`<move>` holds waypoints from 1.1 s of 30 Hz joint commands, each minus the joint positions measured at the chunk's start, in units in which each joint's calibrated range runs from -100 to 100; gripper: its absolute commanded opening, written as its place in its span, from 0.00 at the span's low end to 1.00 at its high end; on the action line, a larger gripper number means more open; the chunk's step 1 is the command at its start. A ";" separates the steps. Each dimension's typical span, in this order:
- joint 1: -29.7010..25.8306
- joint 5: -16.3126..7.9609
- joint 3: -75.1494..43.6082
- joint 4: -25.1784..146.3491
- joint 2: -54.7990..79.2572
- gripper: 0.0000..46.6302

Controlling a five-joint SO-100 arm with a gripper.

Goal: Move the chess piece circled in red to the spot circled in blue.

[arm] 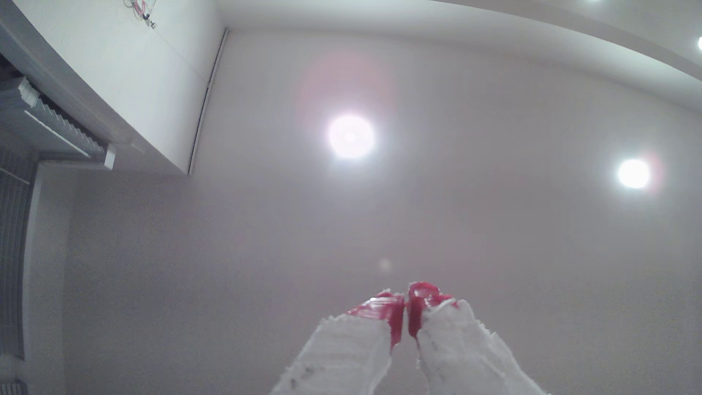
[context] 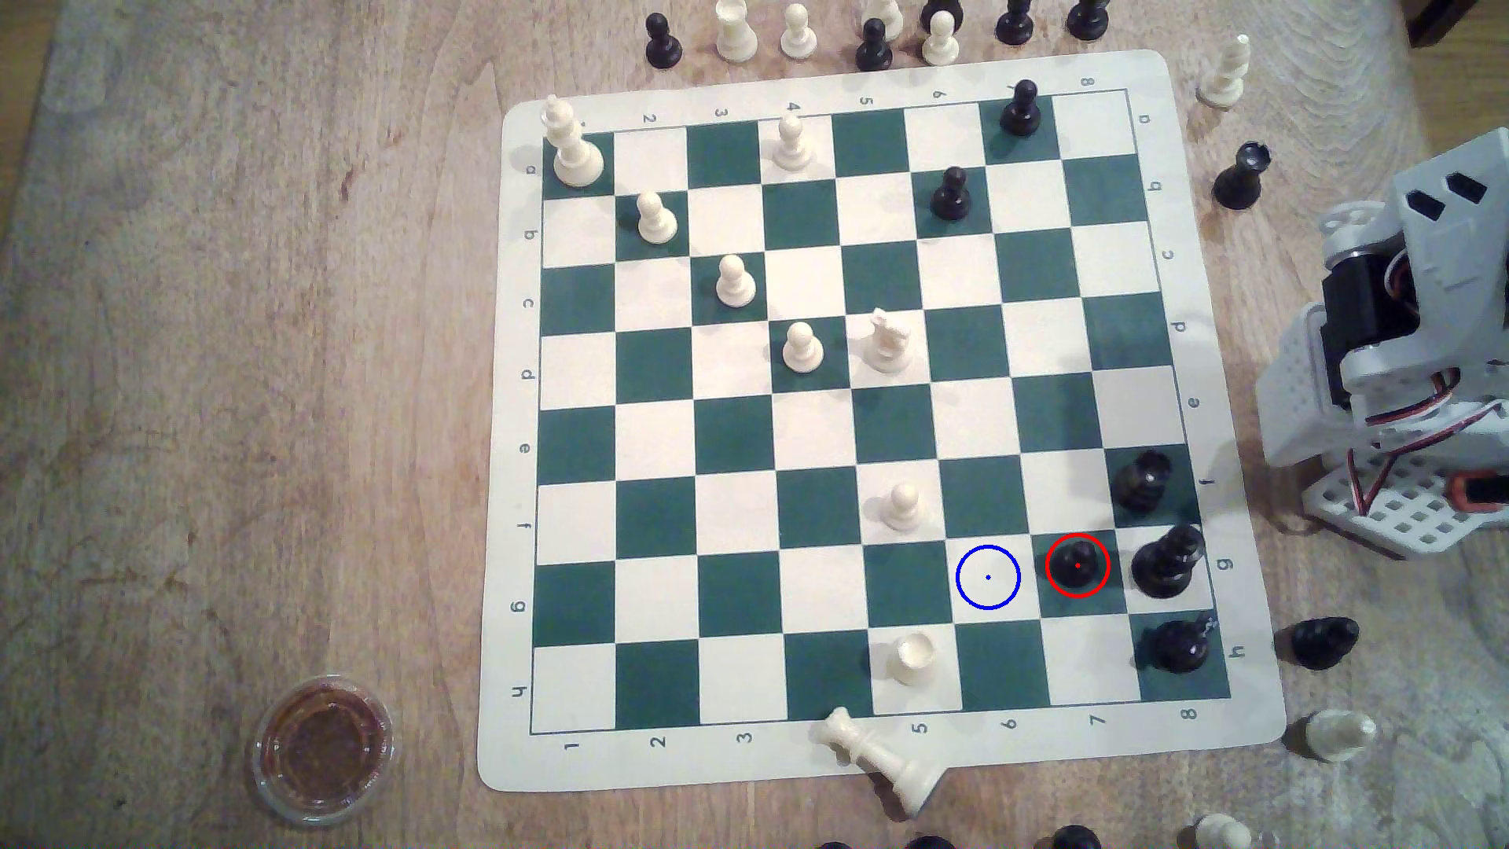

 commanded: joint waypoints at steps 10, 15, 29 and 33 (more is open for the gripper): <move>-2.11 -2.05 -5.44 40.41 -0.11 0.00; 1.41 -2.10 -11.52 66.54 -0.11 0.00; 9.08 -2.30 -31.74 132.22 -0.03 0.08; 4.07 -1.95 -35.27 144.34 0.06 0.00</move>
